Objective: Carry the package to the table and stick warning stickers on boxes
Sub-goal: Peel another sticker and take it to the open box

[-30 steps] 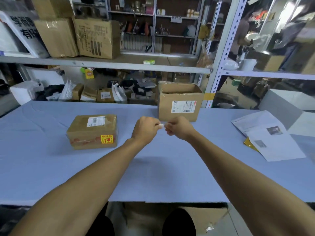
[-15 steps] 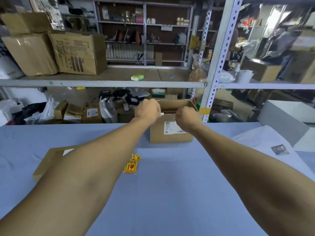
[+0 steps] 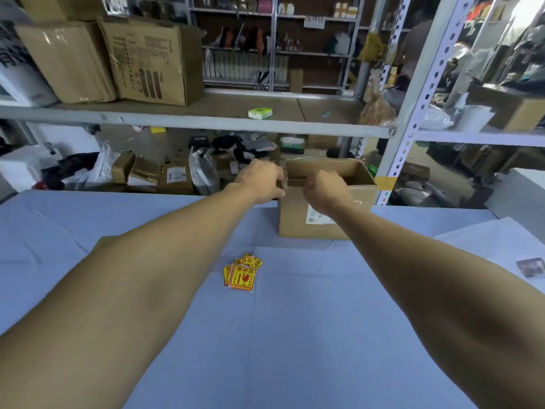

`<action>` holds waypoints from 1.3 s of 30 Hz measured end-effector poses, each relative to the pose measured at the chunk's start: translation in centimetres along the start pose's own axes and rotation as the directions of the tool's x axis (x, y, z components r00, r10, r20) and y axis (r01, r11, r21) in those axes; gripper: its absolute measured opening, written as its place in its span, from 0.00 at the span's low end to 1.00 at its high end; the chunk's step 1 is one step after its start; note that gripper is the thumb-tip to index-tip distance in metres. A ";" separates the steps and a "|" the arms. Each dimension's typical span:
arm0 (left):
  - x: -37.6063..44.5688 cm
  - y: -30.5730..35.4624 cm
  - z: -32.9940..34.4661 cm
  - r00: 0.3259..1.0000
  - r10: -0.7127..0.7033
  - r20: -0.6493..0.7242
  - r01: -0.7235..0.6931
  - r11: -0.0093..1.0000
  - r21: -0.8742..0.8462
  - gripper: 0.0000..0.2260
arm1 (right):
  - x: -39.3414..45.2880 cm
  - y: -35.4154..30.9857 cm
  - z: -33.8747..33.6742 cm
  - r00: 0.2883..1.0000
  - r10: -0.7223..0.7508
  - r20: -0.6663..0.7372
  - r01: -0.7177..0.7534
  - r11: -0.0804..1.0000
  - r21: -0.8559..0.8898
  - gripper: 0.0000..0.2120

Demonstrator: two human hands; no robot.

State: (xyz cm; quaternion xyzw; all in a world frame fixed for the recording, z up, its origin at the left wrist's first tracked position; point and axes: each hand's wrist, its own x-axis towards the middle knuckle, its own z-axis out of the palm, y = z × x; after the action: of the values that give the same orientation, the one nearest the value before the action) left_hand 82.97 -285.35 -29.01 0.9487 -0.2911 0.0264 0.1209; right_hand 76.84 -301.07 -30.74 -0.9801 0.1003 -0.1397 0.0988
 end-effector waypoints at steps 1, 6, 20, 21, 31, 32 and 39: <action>-1.6 -0.9 0.0 1.000 -0.002 0.023 0.002 1.000 0.026 0.21 | -0.7 -0.9 0.3 1.000 -0.011 -0.012 0.011 1.000 0.019 0.11; -10.8 -7.1 -0.6 0.995 -0.087 0.047 0.081 0.990 0.120 0.34 | -3.3 -6.7 1.5 0.996 -0.089 0.031 0.088 0.996 0.033 0.12; -28.0 -21.7 0.7 0.879 -0.425 0.218 0.471 0.847 -0.248 0.49 | -13.5 -21.4 9.1 0.836 -0.260 0.483 0.086 0.932 0.353 0.41; -28.3 -21.4 1.3 0.885 -0.433 0.170 0.465 0.843 -0.272 0.46 | -14.0 -21.7 9.5 0.847 -0.258 0.465 0.099 0.936 0.338 0.40; -31.4 -15.9 0.7 0.894 -0.447 -0.007 0.424 0.852 -0.306 0.38 | -19.6 -18.9 6.1 0.946 -0.214 0.242 0.117 0.925 0.361 0.37; -31.7 -14.9 0.6 0.900 -0.435 -0.009 0.412 0.859 -0.303 0.38 | -20.4 -18.3 5.4 0.951 -0.207 0.228 0.117 0.927 0.356 0.36; -33.1 -7.5 2.1 0.951 -0.309 -0.003 0.295 0.911 -0.288 0.38 | -26.5 -12.0 1.6 0.978 -0.102 0.181 0.035 0.940 0.338 0.35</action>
State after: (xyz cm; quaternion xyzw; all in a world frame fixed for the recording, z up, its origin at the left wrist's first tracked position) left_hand 59.63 -261.75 -36.61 0.9540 -0.1387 -0.0117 0.2654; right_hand 54.44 -283.37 -36.36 -0.9611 0.0308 -0.0609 0.2676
